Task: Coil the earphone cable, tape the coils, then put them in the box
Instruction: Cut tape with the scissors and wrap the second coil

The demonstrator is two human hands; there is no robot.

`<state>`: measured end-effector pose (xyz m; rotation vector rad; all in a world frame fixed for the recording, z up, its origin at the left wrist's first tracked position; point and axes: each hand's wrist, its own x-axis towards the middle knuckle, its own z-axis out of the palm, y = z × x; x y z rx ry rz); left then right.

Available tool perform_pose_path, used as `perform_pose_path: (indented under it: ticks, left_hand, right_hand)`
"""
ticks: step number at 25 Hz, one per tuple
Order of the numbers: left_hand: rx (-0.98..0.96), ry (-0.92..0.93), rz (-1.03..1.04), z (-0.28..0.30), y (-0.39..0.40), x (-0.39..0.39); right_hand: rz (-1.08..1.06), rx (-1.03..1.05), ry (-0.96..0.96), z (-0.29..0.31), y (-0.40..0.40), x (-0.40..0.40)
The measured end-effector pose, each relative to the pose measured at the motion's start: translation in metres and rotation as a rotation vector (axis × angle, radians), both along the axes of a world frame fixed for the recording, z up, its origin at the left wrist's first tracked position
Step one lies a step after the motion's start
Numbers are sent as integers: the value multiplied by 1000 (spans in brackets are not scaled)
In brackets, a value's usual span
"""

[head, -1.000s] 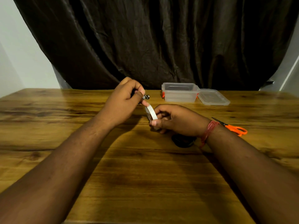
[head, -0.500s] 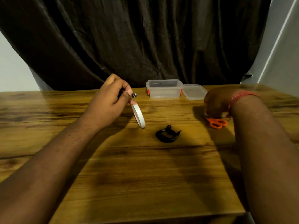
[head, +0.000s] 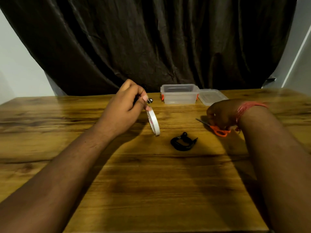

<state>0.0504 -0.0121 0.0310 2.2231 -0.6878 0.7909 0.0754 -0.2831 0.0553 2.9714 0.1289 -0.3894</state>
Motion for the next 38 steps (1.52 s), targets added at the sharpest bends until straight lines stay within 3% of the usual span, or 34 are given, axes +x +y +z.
perform_pose_path:
  ticks: [13, 20, 24, 27, 31, 35, 38]
  left_hand:
    - [-22, 0, -1, -4, -3, 4]
    - [-16, -6, 3, -3, -1, 5]
    - [-23, 9, 7, -3, 0, 5]
    - [-27, 18, 18, -2, 0, 5]
    - [-22, 17, 24, -2, 0, 5]
    - [-18, 17, 10, -2, -1, 5]
    - [-12, 5, 14, -2, -1, 5]
  right_hand:
    - [312, 139, -278, -26, 33, 13]
    - [380, 248, -284, -25, 35, 14]
    - [415, 483, -313, -14, 28, 10]
    - [394, 650, -227, -2, 19, 5]
    - [441, 563, -167, 4, 20, -1]
    - [535, 433, -250, 4, 30, -6]
    - [546, 491, -280, 2, 34, -6]
